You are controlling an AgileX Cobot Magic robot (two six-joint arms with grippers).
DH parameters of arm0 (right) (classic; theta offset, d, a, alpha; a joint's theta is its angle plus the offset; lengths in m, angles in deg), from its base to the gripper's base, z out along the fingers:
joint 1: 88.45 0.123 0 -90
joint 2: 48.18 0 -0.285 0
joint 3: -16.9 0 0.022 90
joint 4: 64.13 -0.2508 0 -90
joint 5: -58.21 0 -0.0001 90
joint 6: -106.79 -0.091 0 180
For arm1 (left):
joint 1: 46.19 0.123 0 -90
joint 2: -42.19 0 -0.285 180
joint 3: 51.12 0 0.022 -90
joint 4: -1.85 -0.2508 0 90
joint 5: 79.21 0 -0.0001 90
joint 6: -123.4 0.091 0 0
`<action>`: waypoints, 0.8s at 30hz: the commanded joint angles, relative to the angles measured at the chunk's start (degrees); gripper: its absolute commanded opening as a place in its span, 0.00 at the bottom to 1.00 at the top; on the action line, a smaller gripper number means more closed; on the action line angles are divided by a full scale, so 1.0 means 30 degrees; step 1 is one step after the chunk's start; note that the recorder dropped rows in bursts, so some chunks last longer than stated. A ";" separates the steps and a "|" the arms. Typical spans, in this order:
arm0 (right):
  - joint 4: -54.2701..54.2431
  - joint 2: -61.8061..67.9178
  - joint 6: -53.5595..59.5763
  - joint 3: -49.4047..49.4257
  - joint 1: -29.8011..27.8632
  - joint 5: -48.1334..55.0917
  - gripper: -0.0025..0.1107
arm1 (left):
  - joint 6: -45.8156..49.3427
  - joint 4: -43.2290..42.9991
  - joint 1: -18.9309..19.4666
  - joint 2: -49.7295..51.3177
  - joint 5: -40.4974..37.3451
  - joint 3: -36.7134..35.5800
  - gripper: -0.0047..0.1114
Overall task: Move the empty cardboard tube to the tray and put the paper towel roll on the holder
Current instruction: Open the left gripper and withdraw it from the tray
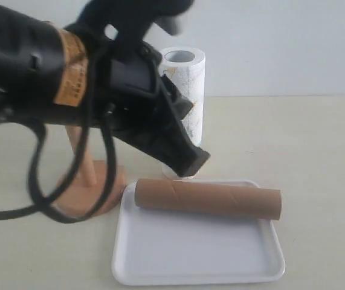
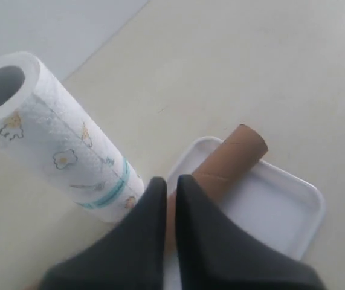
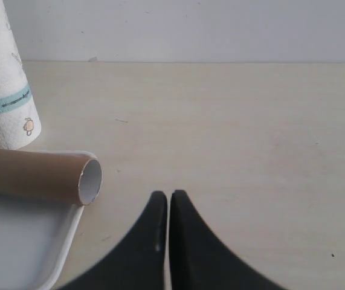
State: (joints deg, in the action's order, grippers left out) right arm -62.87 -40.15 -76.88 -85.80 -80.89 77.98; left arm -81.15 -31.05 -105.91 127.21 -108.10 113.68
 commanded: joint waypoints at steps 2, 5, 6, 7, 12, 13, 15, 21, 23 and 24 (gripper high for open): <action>0.0138 -0.0080 -0.0094 -0.0026 -0.0059 -0.0222 0.03 | 0.3136 0.5190 -0.0092 -0.2980 -0.2137 -0.0145 0.08; 0.0138 -0.0080 -0.0094 -0.0026 -0.0059 -0.0222 0.03 | 0.3830 0.7732 -0.0092 -0.5056 -0.1752 -0.1034 0.08; 0.0138 -0.0080 -0.0094 -0.0026 -0.0059 -0.0222 0.03 | 0.3873 0.8443 -0.0092 -0.5698 -0.1533 -0.1424 0.08; 0.0138 -0.0080 -0.0094 -0.0026 -0.0059 -0.0222 0.03 | 0.3991 0.8887 -0.0092 -0.6528 -0.1242 -0.1992 0.08; 0.0138 -0.0080 -0.0094 -0.0026 -0.0059 -0.0222 0.03 | 0.2635 0.8969 -0.0092 -1.0846 0.0680 -0.5939 0.08; 0.0138 -0.0080 -0.0094 -0.0026 -0.0059 -0.0222 0.03 | 0.2197 0.9016 -0.0092 -1.1811 0.1189 -0.6841 0.08; 0.0138 -0.0080 -0.0094 -0.0026 -0.0059 -0.0222 0.03 | 0.1576 0.9016 -0.0092 -1.3583 0.2147 -0.8367 0.08; 0.0138 -0.0080 -0.0094 -0.0026 -0.0059 -0.0222 0.03 | 0.0185 0.9052 -0.0092 -1.8974 0.3228 -1.1740 0.08; 0.0138 -0.0080 -0.0094 -0.0026 -0.0059 -0.0222 0.03 | 0.0185 0.9048 -0.0092 -2.0284 0.2887 -1.2269 0.08; 0.0138 -0.0080 -0.0094 -0.0026 -0.0059 -0.0222 0.03 | 0.0185 0.9048 -0.0092 -2.0943 0.2747 -1.2385 0.08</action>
State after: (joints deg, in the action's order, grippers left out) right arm -62.87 -40.15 -76.88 -85.80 -80.89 77.98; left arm -79.68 -4.49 -105.91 69.02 -99.57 78.13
